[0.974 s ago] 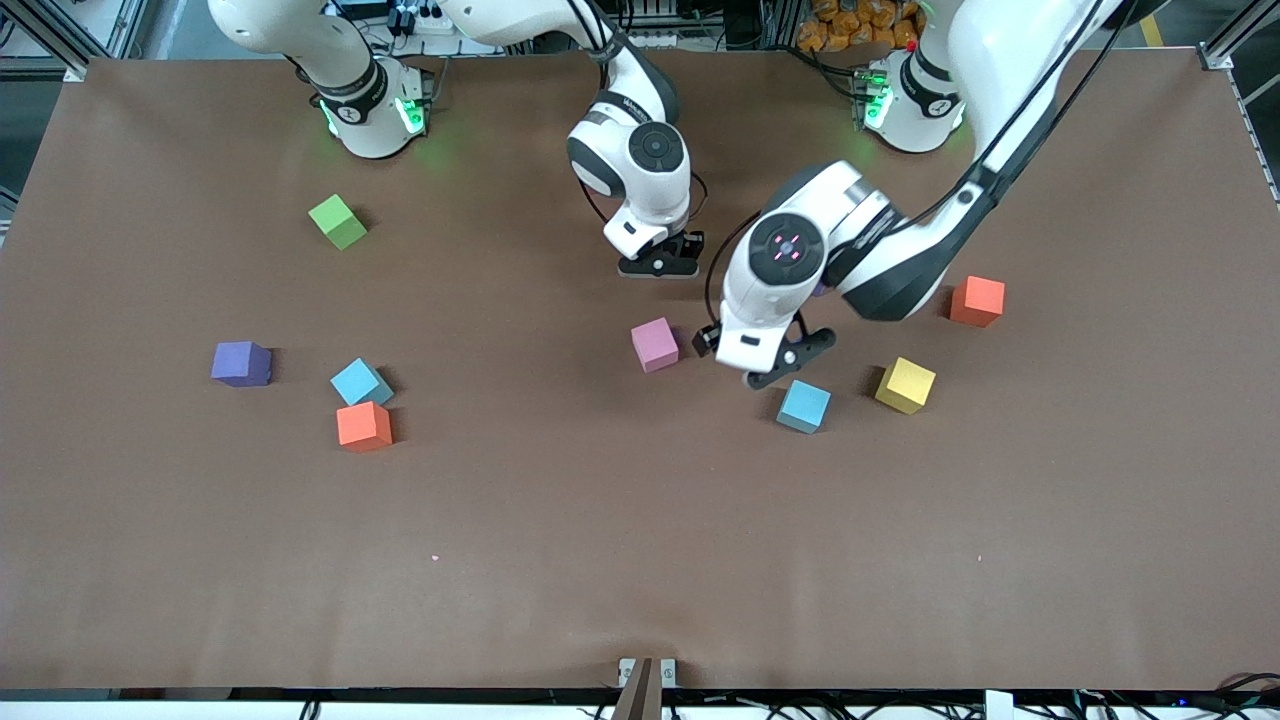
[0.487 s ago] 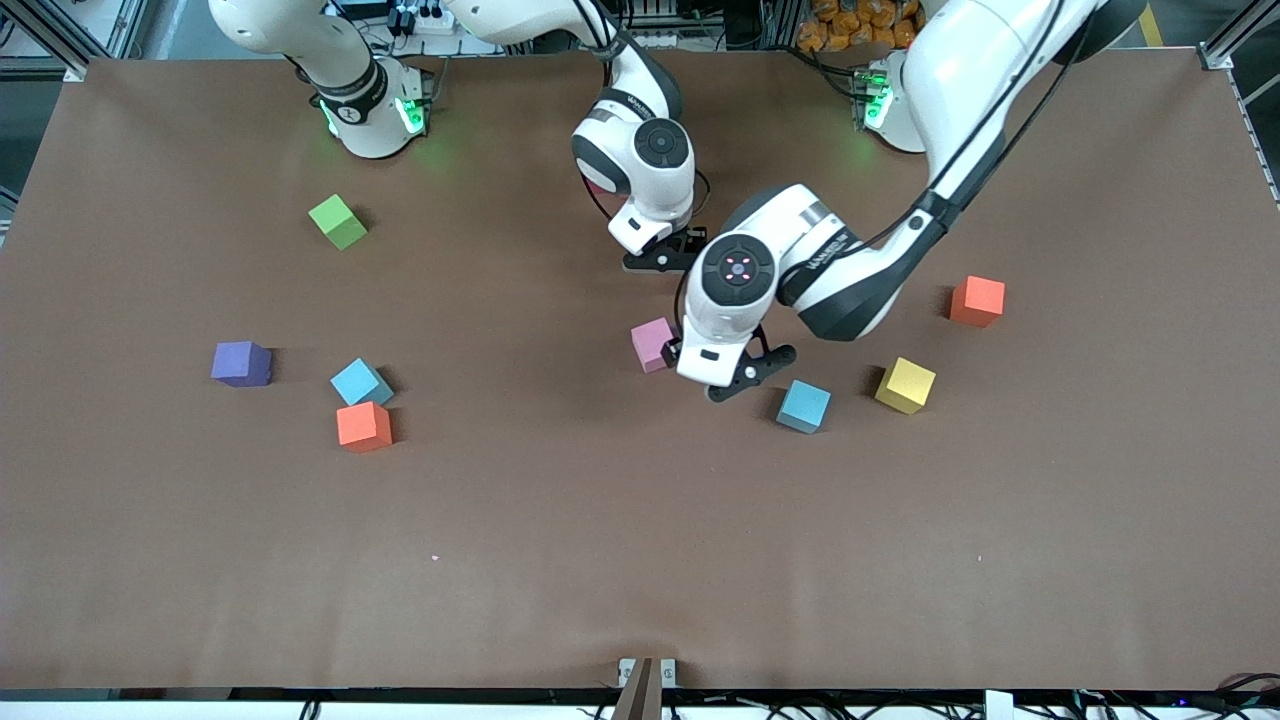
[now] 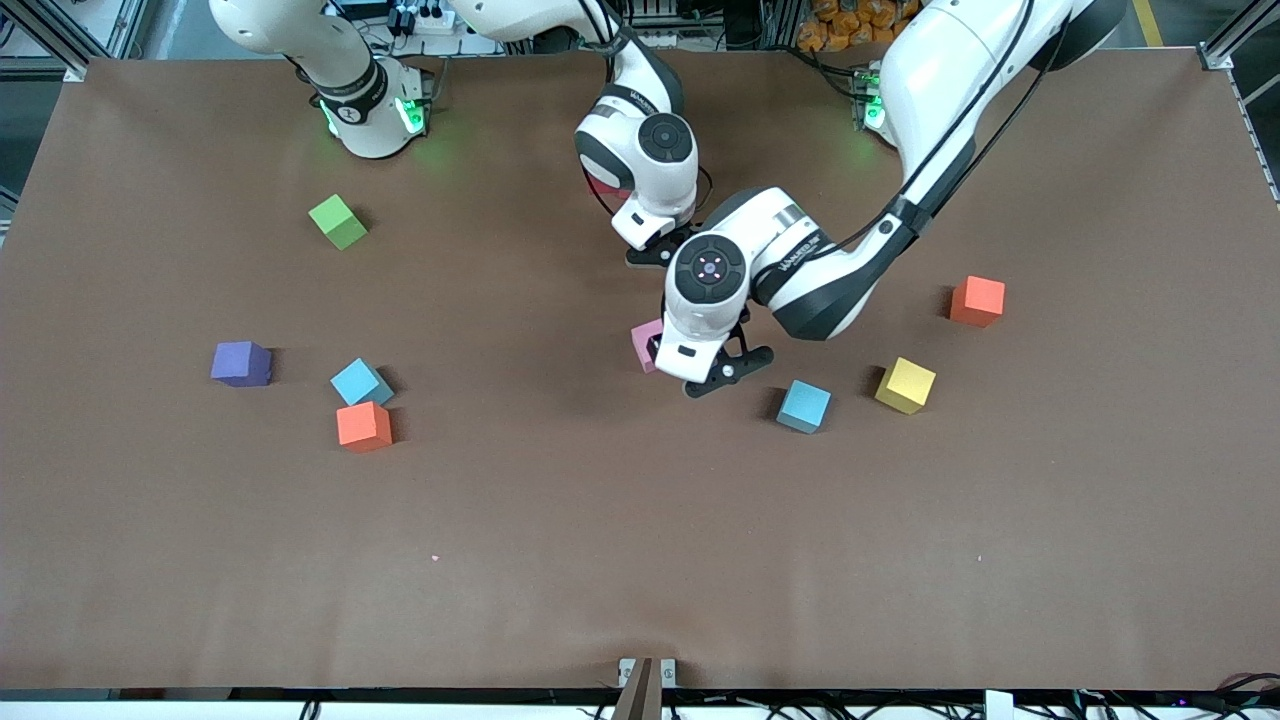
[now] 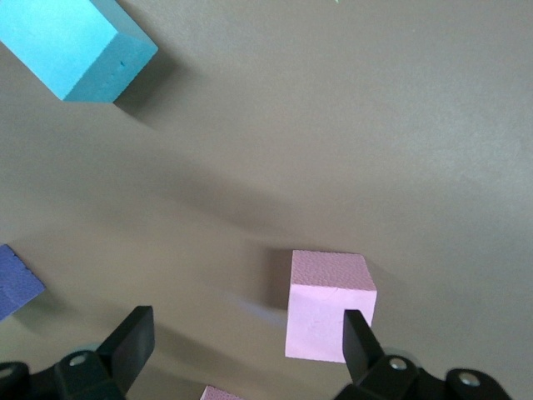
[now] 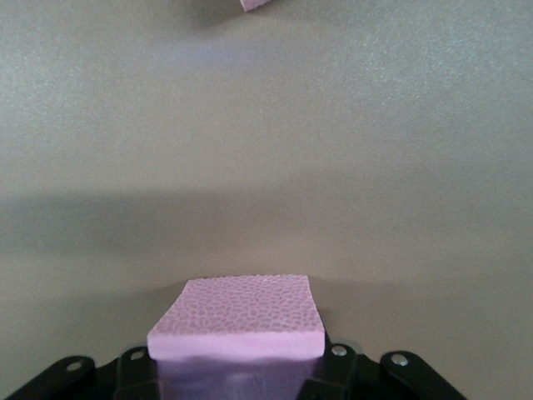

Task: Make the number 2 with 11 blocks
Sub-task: 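Lower the left gripper onto the pink cube while the right gripper holds its cube, then place the pink cube with the right gripper while the left gripper lifts pink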

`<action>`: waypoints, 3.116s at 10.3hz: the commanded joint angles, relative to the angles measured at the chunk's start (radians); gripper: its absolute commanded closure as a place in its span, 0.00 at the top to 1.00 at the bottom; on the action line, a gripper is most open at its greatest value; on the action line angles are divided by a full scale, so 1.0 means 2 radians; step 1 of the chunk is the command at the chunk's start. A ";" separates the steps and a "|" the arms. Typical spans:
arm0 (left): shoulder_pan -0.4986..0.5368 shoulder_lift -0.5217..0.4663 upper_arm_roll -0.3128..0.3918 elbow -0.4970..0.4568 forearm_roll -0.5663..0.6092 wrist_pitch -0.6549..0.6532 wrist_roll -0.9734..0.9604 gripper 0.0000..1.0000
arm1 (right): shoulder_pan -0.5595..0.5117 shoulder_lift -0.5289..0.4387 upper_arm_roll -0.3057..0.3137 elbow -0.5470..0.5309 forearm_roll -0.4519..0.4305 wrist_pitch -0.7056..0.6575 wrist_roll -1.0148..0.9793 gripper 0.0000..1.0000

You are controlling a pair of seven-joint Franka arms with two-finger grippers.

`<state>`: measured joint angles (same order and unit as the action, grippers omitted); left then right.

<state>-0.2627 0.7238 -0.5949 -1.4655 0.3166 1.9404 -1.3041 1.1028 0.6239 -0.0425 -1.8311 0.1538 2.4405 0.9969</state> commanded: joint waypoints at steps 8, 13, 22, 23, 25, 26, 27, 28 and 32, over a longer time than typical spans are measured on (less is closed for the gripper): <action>-0.017 0.042 0.004 0.015 0.021 0.032 0.013 1.00 | 0.009 -0.009 -0.007 0.001 -0.007 -0.007 0.011 1.00; -0.021 0.053 0.004 0.017 0.017 0.051 0.016 1.00 | 0.009 -0.059 -0.008 -0.042 -0.009 -0.006 0.010 1.00; -0.017 0.051 0.004 0.017 0.010 0.055 0.015 1.00 | 0.035 -0.157 -0.008 -0.134 -0.016 -0.006 0.012 1.00; -0.008 0.046 0.002 0.017 0.007 0.055 0.018 1.00 | 0.037 -0.166 -0.008 -0.142 -0.016 -0.007 0.012 1.00; -0.008 0.046 0.001 0.017 -0.003 0.055 0.020 1.00 | 0.036 -0.183 -0.009 -0.157 -0.018 -0.012 0.012 1.00; -0.011 0.048 0.001 0.017 -0.003 0.055 0.022 1.00 | 0.032 -0.189 -0.014 -0.157 -0.032 -0.030 0.012 1.00; -0.015 0.050 0.001 0.017 -0.003 0.061 0.022 1.00 | 0.031 -0.195 -0.029 -0.157 -0.047 -0.047 0.012 1.00; -0.016 0.053 0.001 0.016 -0.003 0.076 0.017 1.00 | 0.031 -0.201 -0.051 -0.157 -0.060 -0.058 0.008 1.00; -0.032 0.067 0.004 0.013 -0.016 0.108 0.005 1.00 | 0.030 -0.207 -0.149 -0.157 -0.063 -0.061 -0.069 1.00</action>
<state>-0.3128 0.8444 -0.5943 -1.4418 0.3049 2.1329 -1.2834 1.1562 0.2514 -0.2739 -2.1161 0.0498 2.3240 0.9107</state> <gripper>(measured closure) 0.000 0.000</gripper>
